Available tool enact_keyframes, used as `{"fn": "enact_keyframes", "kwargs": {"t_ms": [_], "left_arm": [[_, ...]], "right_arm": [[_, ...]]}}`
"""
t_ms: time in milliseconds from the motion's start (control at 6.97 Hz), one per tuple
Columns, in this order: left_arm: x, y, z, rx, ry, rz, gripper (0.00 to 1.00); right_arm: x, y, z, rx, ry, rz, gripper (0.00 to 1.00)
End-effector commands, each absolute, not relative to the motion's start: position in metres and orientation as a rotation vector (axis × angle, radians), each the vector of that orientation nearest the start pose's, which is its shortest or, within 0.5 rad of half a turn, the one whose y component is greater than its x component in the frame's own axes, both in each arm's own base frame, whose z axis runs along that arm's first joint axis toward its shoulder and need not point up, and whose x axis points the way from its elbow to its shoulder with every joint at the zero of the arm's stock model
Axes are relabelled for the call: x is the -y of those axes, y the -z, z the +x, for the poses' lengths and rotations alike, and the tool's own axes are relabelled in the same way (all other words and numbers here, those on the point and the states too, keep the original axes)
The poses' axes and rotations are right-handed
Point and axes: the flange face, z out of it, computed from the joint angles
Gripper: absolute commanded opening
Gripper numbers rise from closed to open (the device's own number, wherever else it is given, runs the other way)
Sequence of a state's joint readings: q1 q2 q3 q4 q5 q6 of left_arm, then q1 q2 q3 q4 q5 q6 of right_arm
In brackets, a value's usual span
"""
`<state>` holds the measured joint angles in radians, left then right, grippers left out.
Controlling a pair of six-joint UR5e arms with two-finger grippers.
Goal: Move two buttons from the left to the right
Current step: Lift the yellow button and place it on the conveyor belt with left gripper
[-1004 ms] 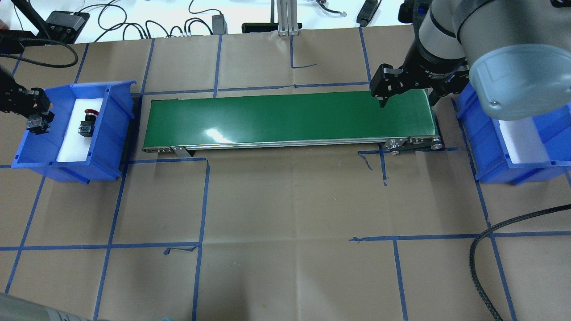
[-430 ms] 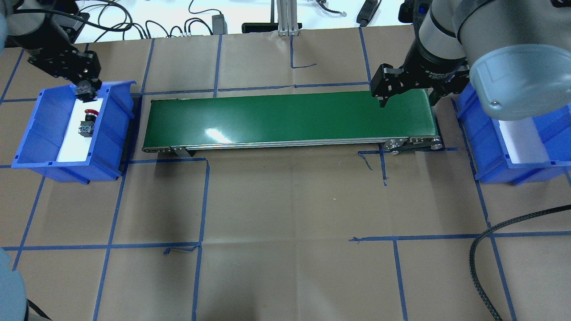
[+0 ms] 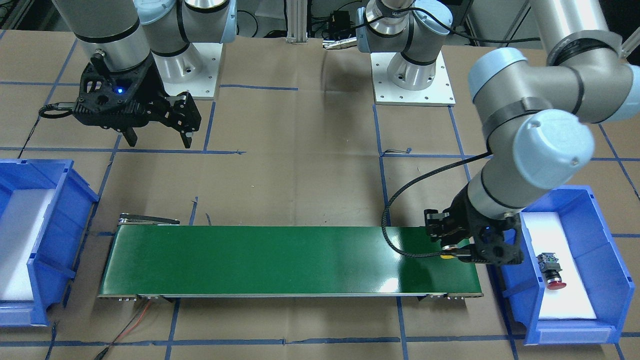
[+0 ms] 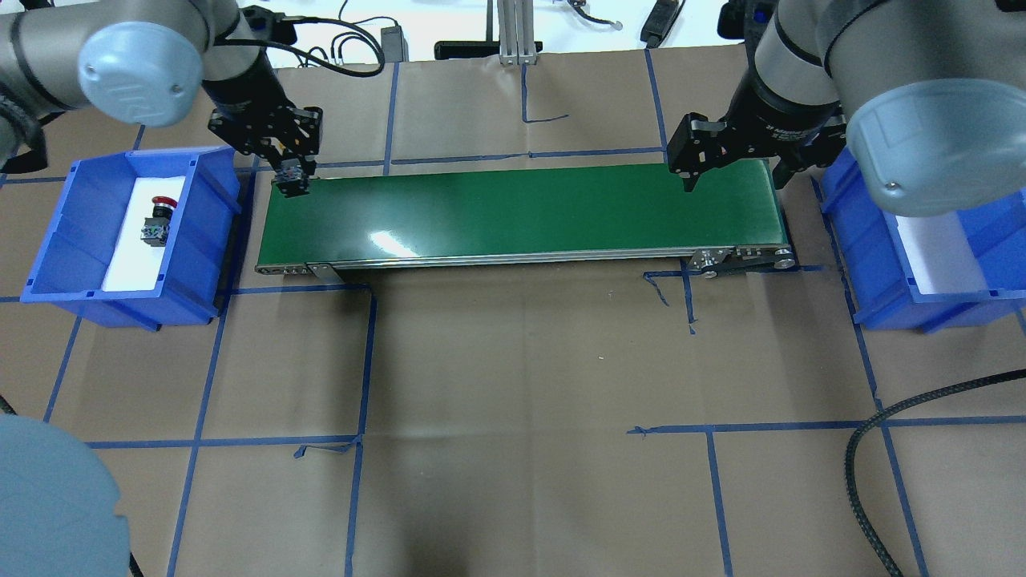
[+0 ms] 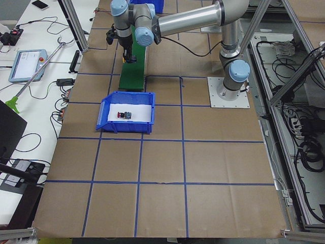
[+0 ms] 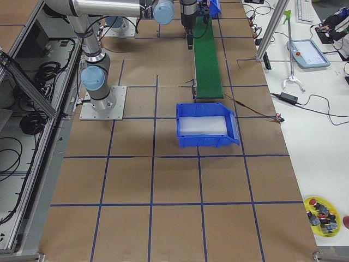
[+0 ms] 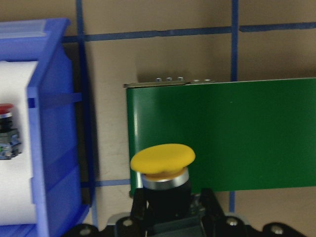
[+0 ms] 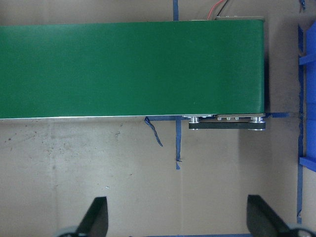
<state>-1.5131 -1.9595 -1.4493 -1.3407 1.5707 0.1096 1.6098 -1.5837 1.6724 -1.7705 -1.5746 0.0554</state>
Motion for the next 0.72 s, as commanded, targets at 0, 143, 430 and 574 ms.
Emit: {"fn": "enact_keyframes", "kwargs": {"t_ms": [0, 143, 430, 574], "left_arm": [[0.65, -0.284, -0.122, -3.144, 0.009, 0.063, 0.03], [0.641, -0.266, -0.122, -3.141, -0.007, 0.084, 0.03], [0.63, -0.242, -0.122, -3.14, 0.005, 0.14, 0.04], [0.63, -0.24, -0.121, -3.139, 0.022, 0.137, 0.33]], "right_arm": [[0.491, -0.462, 0.153, -3.134, 0.166, 0.024, 1.0], [0.49, -0.463, 0.152, -3.133, 0.168, 0.027, 1.0], [0.49, -0.464, 0.153, -3.133, 0.171, 0.024, 1.0], [0.491, -0.462, 0.152, -3.135, 0.166, 0.027, 1.0]]}}
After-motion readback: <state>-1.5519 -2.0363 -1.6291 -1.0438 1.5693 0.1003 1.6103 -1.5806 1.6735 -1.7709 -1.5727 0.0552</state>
